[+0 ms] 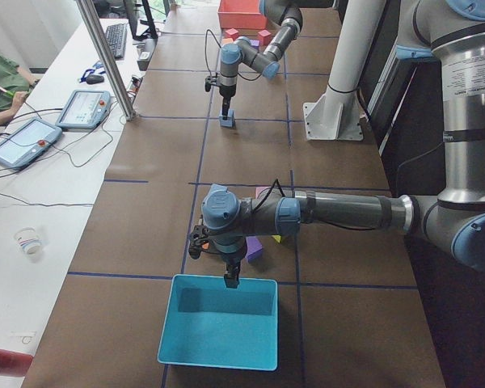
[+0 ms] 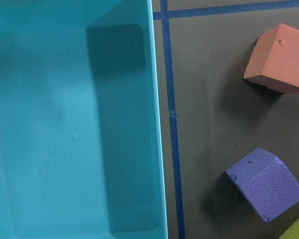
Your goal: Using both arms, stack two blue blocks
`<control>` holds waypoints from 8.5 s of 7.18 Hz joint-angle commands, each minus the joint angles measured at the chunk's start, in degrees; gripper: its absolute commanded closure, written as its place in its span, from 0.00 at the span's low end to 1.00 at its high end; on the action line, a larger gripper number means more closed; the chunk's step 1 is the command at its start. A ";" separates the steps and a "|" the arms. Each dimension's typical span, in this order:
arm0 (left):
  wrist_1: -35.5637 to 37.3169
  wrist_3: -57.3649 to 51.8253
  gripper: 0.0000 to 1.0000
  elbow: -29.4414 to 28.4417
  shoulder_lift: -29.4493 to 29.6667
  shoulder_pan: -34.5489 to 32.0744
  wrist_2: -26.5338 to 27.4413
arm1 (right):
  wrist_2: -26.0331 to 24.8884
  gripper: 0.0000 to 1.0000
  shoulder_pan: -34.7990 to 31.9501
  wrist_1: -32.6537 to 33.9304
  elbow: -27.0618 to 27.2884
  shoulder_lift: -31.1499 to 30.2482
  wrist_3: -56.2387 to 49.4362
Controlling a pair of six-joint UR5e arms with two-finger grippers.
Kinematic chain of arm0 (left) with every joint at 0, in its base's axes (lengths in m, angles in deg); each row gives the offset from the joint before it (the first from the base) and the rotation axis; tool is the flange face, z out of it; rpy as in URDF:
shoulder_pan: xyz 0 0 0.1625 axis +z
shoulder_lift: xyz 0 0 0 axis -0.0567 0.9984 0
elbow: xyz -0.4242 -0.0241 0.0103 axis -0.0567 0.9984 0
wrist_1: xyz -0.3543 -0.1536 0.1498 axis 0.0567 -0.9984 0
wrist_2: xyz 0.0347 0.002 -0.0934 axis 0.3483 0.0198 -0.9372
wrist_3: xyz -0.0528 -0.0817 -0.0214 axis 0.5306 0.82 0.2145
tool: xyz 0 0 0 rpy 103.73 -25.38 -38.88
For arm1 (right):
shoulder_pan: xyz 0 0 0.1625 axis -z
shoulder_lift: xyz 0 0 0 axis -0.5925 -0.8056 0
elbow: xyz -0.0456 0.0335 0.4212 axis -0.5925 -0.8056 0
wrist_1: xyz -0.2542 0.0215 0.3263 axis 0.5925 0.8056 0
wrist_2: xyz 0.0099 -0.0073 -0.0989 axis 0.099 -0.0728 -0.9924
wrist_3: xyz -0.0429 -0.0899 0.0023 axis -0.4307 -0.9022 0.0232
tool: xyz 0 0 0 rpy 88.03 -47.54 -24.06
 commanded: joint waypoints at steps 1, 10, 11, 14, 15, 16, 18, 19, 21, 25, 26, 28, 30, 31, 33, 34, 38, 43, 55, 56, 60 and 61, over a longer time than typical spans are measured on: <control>-0.01 0.00 0.00 0.49 0.03 0.00 0.47 | 4.86 0.00 -5.50 11.07 8.23 -0.28 -4.87; -11.68 4.82 0.00 0.94 8.03 3.23 -0.06 | 24.22 0.00 -45.39 16.42 32.19 -51.47 -80.41; -13.53 6.40 0.00 1.37 8.03 4.81 -0.23 | 24.04 0.00 -50.04 16.42 32.19 -56.66 -88.06; -21.00 24.10 0.00 2.17 9.87 19.19 0.55 | 24.74 0.00 -54.92 9.33 31.67 -67.25 -89.67; -22.32 27.21 0.00 1.13 11.88 23.68 2.39 | 24.74 0.00 -54.92 8.25 31.75 -66.82 -85.81; -23.29 28.55 0.00 0.51 12.86 26.42 5.45 | 24.92 0.00 -54.92 7.72 31.40 -66.82 -85.68; -23.30 33.73 0.00 -1.33 16.37 31.44 7.15 | 24.92 0.00 -54.92 7.72 31.31 -66.82 -85.77; -23.39 34.53 0.00 -2.91 17.25 31.81 8.46 | 24.92 0.00 -54.92 7.72 31.31 -66.82 -85.77; -23.39 40.67 0.00 -4.68 19.19 34.26 10.04 | 25.01 0.00 -54.92 7.72 31.40 -66.82 -85.77; -28.27 42.19 0.00 -11.07 21.21 37.09 12.16 | 25.01 0.00 -54.92 7.72 31.40 -66.82 -85.68; -30.75 42.27 0.00 -13.19 21.22 37.09 12.16 | 25.01 0.00 -54.92 7.72 31.40 -66.82 -85.68; -30.86 42.36 0.46 -12.60 21.30 37.17 12.07 | 25.01 0.00 -54.92 7.72 31.40 -66.82 -85.68; -30.25 42.62 0.63 -10.42 21.30 37.17 12.25 | 25.18 0.00 -54.92 7.72 31.40 -66.82 -85.68; -27.90 44.54 0.64 -7.27 21.83 37.09 11.90 | 25.53 0.00 -54.92 7.72 31.40 -66.82 -85.68; -4.36 48.59 0.64 -2.15 36.07 37.17 12.42 | 25.54 0.00 -54.92 7.72 31.40 -66.91 -85.68; 0.47 53.04 0.64 -2.49 42.16 40.05 13.64 | 25.54 0.00 -54.92 7.72 31.40 -66.91 -85.68; -0.62 61.34 0.61 -20.58 63.65 48.85 20.42 | 25.54 0.00 -54.92 7.72 31.31 -66.91 -85.68; -3.17 65.38 0.55 -23.67 65.07 52.38 22.09 | 25.54 0.00 -54.92 7.72 31.31 -66.91 -85.68; 4.91 41.04 0.00 2.13 41.76 33.89 10.81 | 25.54 0.00 -54.92 7.72 31.40 -66.91 -85.59; 4.30 29.99 0.00 3.56 35.00 27.74 5.88 | 25.54 0.00 -54.92 7.72 31.31 -66.91 -85.59; 3.86 -4.02 0.00 0.59 13.45 5.55 2.32 | 25.54 0.00 -54.92 7.72 31.31 -66.91 -85.59; 3.85 -3.87 0.00 -0.54 11.74 4.14 2.40 | 25.54 0.00 -54.92 7.72 31.23 -66.91 -85.59</control>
